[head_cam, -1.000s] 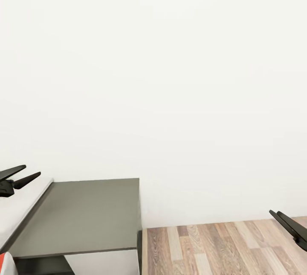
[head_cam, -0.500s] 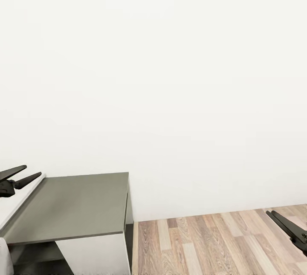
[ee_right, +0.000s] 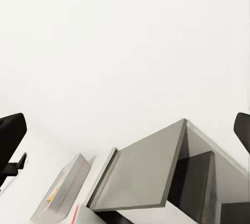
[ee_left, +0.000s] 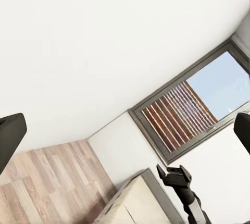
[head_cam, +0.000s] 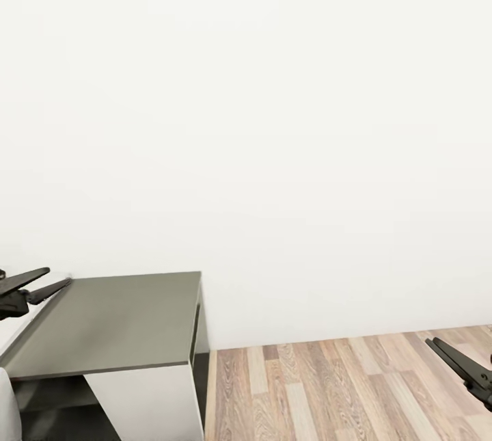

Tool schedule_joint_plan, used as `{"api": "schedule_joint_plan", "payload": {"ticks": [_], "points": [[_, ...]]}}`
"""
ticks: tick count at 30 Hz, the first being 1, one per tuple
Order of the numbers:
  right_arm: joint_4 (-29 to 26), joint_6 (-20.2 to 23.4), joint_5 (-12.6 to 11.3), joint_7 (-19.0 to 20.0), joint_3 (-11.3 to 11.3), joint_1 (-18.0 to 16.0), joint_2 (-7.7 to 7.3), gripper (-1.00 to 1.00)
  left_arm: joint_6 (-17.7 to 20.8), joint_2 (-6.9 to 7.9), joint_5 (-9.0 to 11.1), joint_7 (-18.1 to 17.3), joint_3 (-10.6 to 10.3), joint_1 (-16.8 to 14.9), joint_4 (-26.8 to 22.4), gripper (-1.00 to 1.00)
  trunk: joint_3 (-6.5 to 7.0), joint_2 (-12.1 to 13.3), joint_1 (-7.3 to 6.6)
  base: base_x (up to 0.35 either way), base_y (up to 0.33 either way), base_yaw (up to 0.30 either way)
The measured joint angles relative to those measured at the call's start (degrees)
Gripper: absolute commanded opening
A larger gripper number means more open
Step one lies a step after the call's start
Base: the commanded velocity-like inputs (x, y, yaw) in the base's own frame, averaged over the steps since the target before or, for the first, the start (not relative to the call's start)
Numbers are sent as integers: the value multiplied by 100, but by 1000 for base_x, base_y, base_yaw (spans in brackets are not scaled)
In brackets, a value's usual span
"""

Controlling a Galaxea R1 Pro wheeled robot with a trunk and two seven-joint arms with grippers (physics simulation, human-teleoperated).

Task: Put all the toys in the child's room - the three board games (two on the bed and one on the table), the two jigsaw puzzles on the table, and the tennis ball on the table - inside the toy box on the table in the child's room.

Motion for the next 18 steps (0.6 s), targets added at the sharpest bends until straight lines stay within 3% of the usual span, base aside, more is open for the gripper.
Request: {"api": "schedule_joint_plan", "payload": {"ticks": [6,11,12,15,18], "points": [[1,0,0,0,2,0,0,100,0,-27,-137,0,-80,2,-118,100,-1,0,0,-8,-32,2],[1,-4,0,-1,7,0,0,100,-7,-134,-192,45,-613,3,-458,100,-2,0,0,-1,-6,0],[1,-6,0,-1,8,0,0,100,-12,-154,-254,72,-816,2,-499,100,-2,1,0,-1,-2,0],[1,-11,5,-47,39,-1,0,100,-20,-183,-474,158,-1158,-6,-538,100,-2,1,0,0,-1,0],[1,-9,8,-195,162,-5,-12,100,-25,-244,-694,263,-1347,-9,-551,100,-2,1,0,0,0,0]]}}
